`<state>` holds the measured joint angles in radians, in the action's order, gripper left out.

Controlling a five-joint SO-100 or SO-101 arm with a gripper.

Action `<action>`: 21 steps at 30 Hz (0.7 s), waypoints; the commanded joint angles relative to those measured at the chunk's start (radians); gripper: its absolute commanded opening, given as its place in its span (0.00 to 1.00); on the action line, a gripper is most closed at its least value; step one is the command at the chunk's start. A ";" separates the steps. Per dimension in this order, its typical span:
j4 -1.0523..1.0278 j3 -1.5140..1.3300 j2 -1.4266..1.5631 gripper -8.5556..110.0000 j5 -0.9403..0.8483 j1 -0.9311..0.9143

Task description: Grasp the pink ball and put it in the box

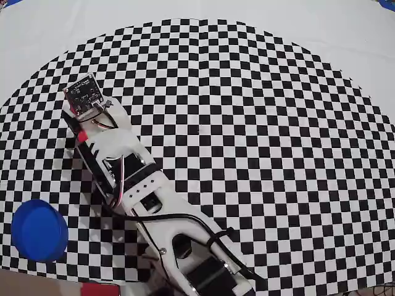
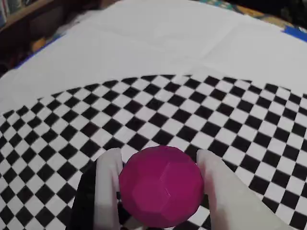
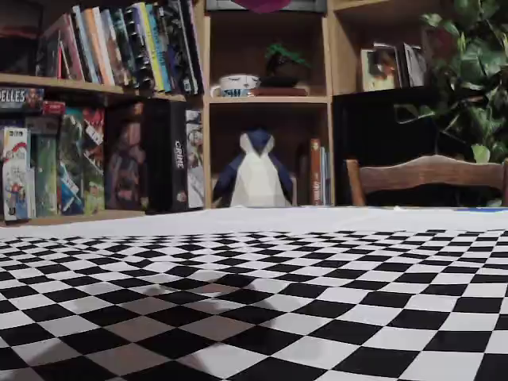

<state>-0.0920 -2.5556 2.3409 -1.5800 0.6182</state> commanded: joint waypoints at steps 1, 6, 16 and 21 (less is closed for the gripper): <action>0.003 0.005 0.038 0.07 0.005 0.046; 0.003 0.005 0.037 0.07 0.005 0.103; 0.005 -0.003 0.031 0.07 0.005 0.212; 0.005 -0.006 0.034 0.07 0.005 0.268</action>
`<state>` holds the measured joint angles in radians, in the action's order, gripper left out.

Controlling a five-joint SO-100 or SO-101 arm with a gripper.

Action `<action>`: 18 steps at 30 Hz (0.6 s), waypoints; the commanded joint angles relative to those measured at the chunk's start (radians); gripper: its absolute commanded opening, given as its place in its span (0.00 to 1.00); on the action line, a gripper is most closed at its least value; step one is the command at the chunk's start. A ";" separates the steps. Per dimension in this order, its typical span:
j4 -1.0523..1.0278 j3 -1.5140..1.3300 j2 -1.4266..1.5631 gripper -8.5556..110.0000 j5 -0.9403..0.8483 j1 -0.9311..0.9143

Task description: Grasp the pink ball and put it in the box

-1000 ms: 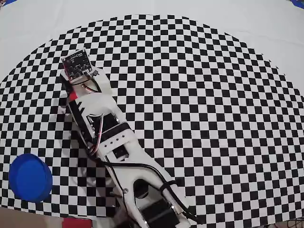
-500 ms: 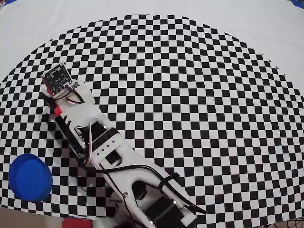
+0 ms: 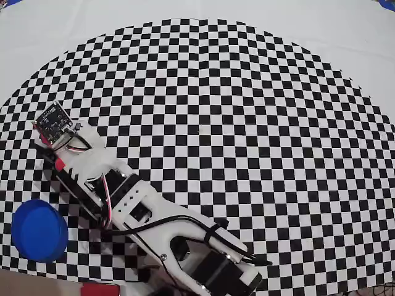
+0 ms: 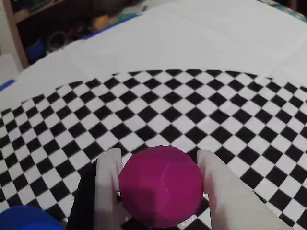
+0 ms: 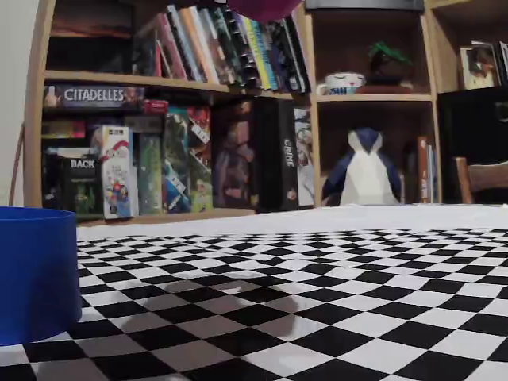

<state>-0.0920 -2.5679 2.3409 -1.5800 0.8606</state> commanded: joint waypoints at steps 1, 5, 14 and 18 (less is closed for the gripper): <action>0.005 0.006 0.034 0.07 0.005 0.037; 0.005 0.006 0.032 0.07 0.005 0.071; -0.002 0.006 0.034 0.07 0.005 0.152; 0.002 0.008 0.037 0.07 0.005 0.195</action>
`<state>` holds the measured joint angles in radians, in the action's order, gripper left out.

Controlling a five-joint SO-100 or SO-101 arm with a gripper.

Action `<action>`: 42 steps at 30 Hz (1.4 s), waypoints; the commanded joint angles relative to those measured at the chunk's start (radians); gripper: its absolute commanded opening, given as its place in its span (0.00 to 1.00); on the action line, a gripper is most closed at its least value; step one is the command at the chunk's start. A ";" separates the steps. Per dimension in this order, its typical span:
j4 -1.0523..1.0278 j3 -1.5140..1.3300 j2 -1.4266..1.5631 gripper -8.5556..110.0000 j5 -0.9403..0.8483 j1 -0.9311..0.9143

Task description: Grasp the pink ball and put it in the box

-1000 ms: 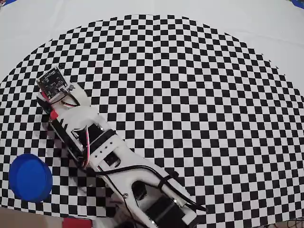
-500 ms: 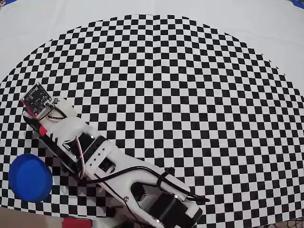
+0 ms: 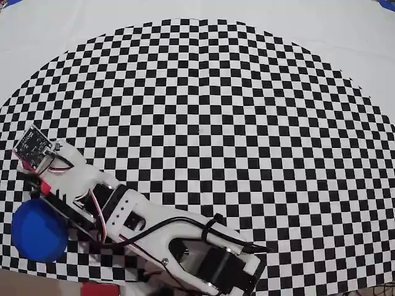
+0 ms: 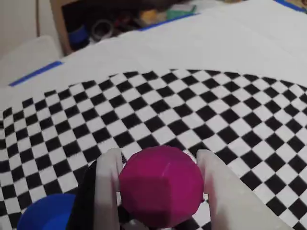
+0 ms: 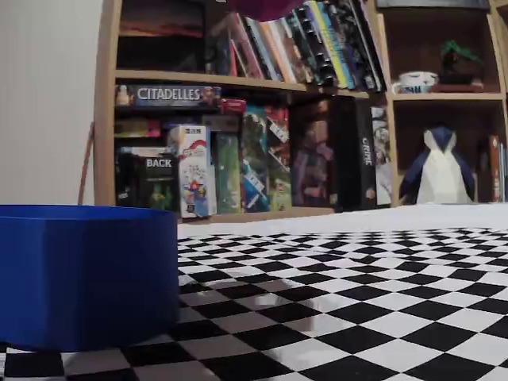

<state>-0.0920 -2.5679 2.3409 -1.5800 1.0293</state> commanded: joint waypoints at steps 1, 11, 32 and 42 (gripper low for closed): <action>0.003 0.008 0.038 0.07 0.005 0.037; 0.005 0.012 0.040 0.07 0.005 0.132; 0.012 -0.034 0.034 0.07 0.006 0.256; 0.012 -0.060 0.009 0.07 0.006 0.293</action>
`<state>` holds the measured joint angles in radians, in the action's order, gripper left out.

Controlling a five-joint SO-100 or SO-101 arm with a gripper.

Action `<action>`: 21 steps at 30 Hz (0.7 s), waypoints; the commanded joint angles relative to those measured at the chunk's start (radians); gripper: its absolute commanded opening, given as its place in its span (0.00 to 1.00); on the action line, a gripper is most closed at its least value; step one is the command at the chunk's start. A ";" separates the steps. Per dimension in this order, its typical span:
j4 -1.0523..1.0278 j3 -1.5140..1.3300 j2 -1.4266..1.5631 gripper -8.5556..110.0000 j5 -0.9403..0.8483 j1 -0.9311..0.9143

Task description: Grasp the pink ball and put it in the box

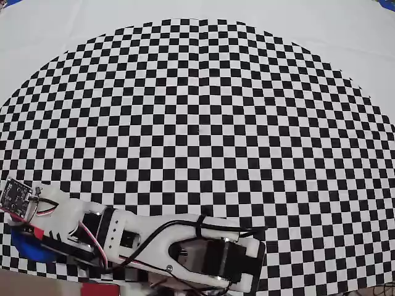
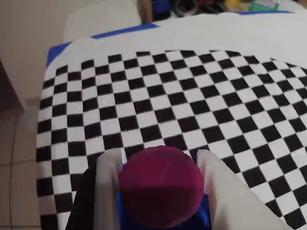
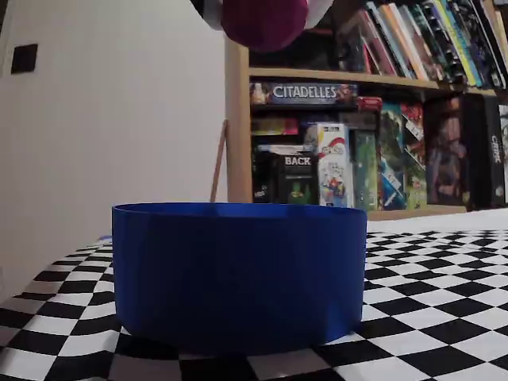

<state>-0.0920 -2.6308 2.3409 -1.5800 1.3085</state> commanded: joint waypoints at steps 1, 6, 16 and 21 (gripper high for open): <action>0.012 0.002 0.006 0.07 0.006 0.015; 0.012 0.002 -0.012 0.07 0.006 0.015; 0.012 -0.009 -0.044 0.07 0.006 0.014; 0.012 -0.023 -0.048 0.07 0.006 0.012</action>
<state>-0.0905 -2.6569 2.2918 -1.5800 1.3162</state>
